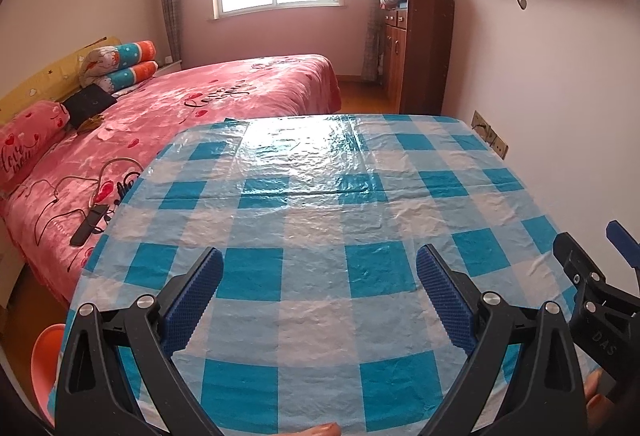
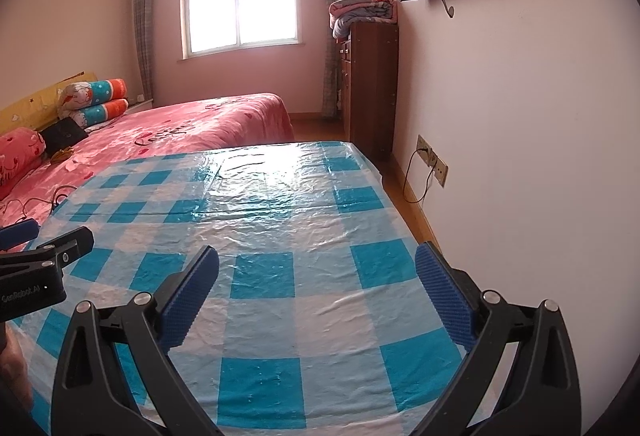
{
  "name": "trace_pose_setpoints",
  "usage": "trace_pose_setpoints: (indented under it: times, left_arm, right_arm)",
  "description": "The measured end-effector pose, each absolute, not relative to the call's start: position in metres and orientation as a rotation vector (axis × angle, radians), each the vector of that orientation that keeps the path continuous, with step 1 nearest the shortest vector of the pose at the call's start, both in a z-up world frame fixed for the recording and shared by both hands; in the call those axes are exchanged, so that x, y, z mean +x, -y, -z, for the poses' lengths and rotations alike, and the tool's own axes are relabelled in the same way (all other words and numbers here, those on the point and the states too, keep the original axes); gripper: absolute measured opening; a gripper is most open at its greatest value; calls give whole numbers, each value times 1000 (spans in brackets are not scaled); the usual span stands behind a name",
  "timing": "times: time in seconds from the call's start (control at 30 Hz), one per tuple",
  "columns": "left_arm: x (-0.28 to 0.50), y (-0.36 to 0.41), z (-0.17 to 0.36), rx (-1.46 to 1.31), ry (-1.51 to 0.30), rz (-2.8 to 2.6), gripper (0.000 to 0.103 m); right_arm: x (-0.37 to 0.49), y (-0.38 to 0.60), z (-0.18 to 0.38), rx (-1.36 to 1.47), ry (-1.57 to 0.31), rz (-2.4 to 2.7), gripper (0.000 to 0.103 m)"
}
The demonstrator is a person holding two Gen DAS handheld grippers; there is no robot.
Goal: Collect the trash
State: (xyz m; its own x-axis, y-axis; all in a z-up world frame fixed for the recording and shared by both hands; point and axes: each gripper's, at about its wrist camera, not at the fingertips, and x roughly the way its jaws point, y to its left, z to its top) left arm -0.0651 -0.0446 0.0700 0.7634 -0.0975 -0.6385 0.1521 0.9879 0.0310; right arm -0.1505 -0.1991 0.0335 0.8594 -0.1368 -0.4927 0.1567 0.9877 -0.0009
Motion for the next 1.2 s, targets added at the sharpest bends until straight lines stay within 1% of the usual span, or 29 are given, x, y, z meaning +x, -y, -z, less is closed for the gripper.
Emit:
trace_pose_setpoints:
  times: [1.2]
  left_arm:
    - [-63,42,-63,71,-702,125,96]
  right_arm:
    - [-143,197,-28,31,-545,126,99]
